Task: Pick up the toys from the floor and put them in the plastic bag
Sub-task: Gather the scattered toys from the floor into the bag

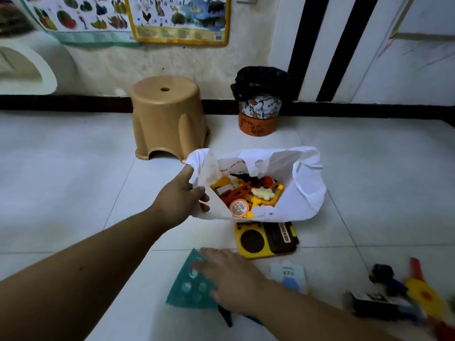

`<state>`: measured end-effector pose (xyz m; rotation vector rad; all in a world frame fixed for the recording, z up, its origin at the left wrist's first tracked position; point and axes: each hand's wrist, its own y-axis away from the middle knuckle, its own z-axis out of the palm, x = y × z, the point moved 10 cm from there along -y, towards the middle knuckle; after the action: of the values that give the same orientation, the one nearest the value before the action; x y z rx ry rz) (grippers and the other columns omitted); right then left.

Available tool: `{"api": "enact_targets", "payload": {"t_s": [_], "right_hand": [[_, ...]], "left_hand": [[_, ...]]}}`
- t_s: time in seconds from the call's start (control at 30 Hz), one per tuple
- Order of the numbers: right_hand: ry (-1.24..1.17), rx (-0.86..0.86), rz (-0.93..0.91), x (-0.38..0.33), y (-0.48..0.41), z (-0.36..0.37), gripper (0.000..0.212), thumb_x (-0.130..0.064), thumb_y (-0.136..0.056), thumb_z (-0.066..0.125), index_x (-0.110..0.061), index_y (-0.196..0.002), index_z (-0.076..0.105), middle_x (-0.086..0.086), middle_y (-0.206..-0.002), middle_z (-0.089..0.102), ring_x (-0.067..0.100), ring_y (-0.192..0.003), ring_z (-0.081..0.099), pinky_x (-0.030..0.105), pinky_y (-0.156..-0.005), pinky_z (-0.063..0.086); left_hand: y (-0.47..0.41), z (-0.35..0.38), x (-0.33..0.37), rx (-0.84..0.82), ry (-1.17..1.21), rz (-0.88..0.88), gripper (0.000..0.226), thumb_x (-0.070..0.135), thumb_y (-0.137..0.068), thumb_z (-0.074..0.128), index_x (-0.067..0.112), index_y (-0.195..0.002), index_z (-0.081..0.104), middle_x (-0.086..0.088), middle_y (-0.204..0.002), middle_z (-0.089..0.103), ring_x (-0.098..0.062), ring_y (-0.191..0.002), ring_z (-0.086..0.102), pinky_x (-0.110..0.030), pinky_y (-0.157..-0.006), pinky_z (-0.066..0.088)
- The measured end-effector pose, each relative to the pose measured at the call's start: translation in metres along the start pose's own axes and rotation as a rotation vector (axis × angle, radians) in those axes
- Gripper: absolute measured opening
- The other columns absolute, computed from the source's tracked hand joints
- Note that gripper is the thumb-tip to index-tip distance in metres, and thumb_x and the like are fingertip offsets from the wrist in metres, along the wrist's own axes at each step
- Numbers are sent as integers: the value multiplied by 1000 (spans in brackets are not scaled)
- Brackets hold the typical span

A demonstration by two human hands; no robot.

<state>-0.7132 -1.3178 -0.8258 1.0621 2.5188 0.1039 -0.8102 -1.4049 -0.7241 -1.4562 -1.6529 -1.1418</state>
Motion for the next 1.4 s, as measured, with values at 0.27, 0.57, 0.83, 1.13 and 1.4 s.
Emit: {"api": "enact_targets", "payload": {"t_s": [0.27, 0.57, 0.83, 1.13, 1.4], "right_hand": [[327, -249, 133, 1, -54, 28, 55, -18, -86, 63, -26, -137, 42, 11, -157, 15, 39, -134, 29, 56, -104, 31], [-77, -158, 449, 65, 47, -91, 17, -31, -84, 67, -28, -76, 52, -10, -81, 51, 8, -74, 48, 25, -62, 38], [-499, 498, 493, 78, 127, -247, 10, -20, -81, 70, -25, -76, 64, 7, -78, 69, 20, -72, 60, 39, -69, 48], [-460, 805, 495, 89, 90, -210, 25, -15, -83, 70, -21, -69, 51, -9, -71, 56, 2, -67, 51, 17, -57, 41], [411, 425, 352, 82, -2, -131, 36, -16, -53, 83, -21, -57, 48, -2, -50, 55, 22, -52, 55, 31, -62, 50]], "left_hand": [[3, -5, -29, -166, 12, 28, 28, 15, -94, 52, 21, -121, 45, -3, -88, 71, -14, -64, 71, -31, -67, 60], [-6, -2, -32, -204, 41, 40, 51, 18, -96, 49, 37, -140, 31, -1, -91, 72, -17, -70, 73, -30, -65, 60], [-9, -5, -27, -162, 143, -2, 15, 15, -97, 49, 22, -109, 44, -7, -87, 71, -25, -74, 73, -46, -76, 59], [-1, -1, -29, -221, 144, -52, 39, 15, -97, 49, 36, -125, 32, -11, -96, 71, -30, -85, 72, -40, -76, 61], [-1, 15, -8, -238, 280, -34, 17, 15, -97, 51, 30, -100, 44, -17, -97, 71, -27, -80, 74, -36, -68, 61]]}}
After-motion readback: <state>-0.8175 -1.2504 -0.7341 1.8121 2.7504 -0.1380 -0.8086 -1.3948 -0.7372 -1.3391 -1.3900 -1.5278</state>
